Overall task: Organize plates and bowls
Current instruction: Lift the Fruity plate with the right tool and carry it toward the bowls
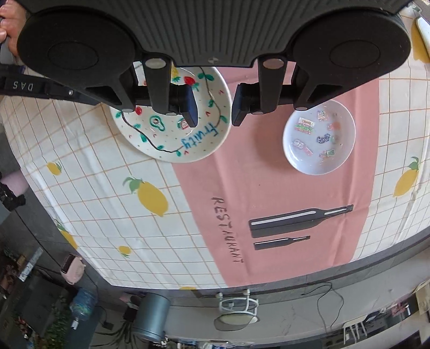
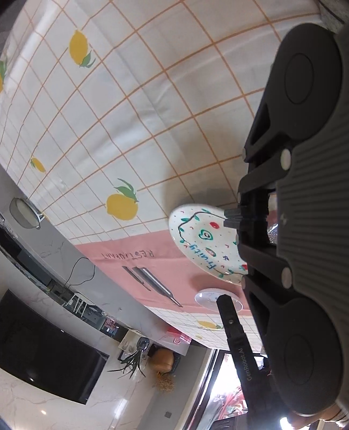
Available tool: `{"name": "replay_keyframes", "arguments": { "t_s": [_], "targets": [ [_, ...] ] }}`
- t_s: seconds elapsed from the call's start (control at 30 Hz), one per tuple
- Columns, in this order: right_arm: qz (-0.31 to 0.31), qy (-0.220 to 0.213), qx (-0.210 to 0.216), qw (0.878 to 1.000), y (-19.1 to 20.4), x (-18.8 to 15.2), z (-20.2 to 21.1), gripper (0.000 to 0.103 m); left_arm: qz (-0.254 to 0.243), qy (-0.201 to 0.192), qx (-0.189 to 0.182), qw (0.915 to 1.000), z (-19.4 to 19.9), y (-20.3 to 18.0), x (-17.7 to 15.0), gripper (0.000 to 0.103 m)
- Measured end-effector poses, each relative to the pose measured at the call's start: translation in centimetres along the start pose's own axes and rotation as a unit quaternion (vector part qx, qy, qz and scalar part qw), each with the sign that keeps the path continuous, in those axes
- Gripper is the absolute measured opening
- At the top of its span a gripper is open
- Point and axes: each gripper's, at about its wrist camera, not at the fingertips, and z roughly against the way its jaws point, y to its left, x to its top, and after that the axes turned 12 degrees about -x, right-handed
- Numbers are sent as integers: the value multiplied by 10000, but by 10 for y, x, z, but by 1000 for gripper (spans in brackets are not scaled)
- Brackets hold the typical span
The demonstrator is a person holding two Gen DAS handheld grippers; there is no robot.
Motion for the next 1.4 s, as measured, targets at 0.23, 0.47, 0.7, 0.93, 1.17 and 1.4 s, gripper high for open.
{"name": "replay_keyframes", "arguments": {
  "t_s": [0.23,0.47,0.7,0.93,1.17,1.4],
  "targets": [
    [-493,266,110,9984,-16,12,-13,0,621,295,-258,9973,-24,26,8,37],
    [-843,509,97,9951,-28,18,-23,2,1409,421,-767,9861,-42,54,7,38],
    [-1180,674,408,9899,-38,19,-23,30,1761,303,-1213,9764,-42,65,6,36],
    [-1100,913,547,9882,-29,19,-35,23,1687,306,-1232,9775,-44,64,7,34],
    [-683,836,429,9932,-20,18,-31,7,1368,291,-977,9853,-43,57,3,28],
    [-497,732,588,9943,-16,14,-19,7,1275,283,-1128,9850,-30,57,-1,27]
  ]
}}
